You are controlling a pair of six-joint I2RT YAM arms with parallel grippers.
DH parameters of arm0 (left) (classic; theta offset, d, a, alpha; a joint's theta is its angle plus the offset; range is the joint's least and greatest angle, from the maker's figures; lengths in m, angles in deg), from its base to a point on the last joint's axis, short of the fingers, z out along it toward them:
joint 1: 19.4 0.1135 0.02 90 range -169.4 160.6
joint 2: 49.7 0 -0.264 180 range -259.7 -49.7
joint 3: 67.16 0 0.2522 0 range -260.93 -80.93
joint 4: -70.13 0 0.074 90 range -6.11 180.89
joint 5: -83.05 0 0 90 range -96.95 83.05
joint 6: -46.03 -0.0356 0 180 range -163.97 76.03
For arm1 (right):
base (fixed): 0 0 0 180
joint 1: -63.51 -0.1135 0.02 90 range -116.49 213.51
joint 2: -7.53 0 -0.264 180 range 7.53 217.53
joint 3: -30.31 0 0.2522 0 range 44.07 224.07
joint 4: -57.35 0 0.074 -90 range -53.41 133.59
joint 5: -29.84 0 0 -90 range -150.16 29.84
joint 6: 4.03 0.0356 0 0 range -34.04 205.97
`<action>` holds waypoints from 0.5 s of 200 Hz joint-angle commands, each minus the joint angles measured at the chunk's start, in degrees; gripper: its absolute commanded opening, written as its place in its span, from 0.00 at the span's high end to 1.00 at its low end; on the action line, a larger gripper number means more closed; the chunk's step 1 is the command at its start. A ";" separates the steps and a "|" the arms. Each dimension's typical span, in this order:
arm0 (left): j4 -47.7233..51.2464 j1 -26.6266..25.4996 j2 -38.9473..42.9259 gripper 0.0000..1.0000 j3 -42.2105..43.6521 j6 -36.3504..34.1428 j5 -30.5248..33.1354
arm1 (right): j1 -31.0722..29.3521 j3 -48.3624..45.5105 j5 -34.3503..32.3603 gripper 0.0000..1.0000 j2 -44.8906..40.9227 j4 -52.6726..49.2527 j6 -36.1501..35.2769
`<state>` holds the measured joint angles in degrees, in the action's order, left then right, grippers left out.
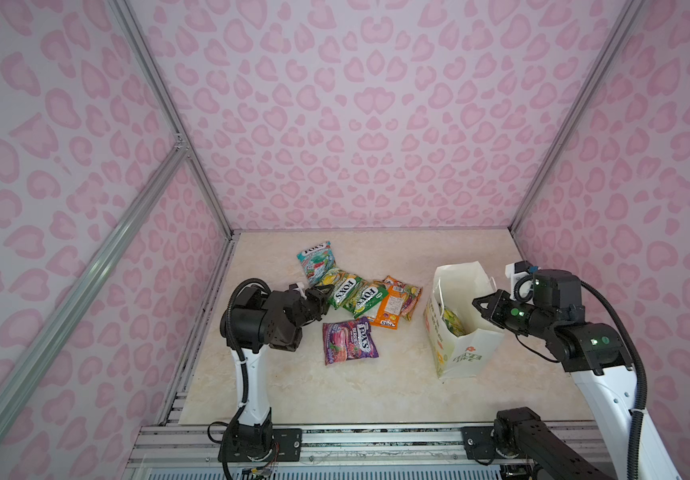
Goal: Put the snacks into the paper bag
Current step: 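Grasp a yellow-green Fox's Spring Tea bag in the pile with the left gripper, then lift the yellow-green Spring Tea bag up from the pile with the left gripper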
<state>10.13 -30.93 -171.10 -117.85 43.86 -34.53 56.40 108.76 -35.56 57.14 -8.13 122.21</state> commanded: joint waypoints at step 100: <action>3.75 -0.25 8.96 0.67 1.92 -1.66 -0.21 | 3.13 0.09 3.34 1.00 1.71 0.70 -3.49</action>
<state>14.59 -31.13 -162.34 -115.30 42.84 -34.42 59.20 109.17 -32.98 58.82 -8.28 119.66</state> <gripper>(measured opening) 0.313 0.064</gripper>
